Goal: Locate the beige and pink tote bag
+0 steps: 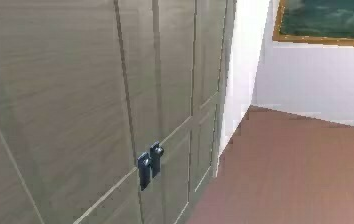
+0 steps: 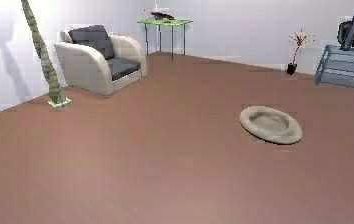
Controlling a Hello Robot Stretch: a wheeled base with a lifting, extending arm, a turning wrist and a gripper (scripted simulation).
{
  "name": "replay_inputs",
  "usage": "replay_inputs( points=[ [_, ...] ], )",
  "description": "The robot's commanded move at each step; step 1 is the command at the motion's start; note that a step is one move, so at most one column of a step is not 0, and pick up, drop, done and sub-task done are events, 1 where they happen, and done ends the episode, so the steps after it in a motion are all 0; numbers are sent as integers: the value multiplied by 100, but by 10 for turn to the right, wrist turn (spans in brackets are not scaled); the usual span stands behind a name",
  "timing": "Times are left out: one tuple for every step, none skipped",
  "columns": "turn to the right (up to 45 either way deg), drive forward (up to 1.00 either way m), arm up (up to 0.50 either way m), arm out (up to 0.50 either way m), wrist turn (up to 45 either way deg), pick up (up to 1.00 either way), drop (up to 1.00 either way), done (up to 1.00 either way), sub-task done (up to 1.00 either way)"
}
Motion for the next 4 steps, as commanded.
replay_inputs(
  points=[
    [450,0,0,0,0,0,0,0,0],
    [450,0,0,0,0,0,0,0,0],
    [270,0,0,0,0,0,0,0,0],
    [0,15,0,0,0,0,0,0,0]
  ],
)
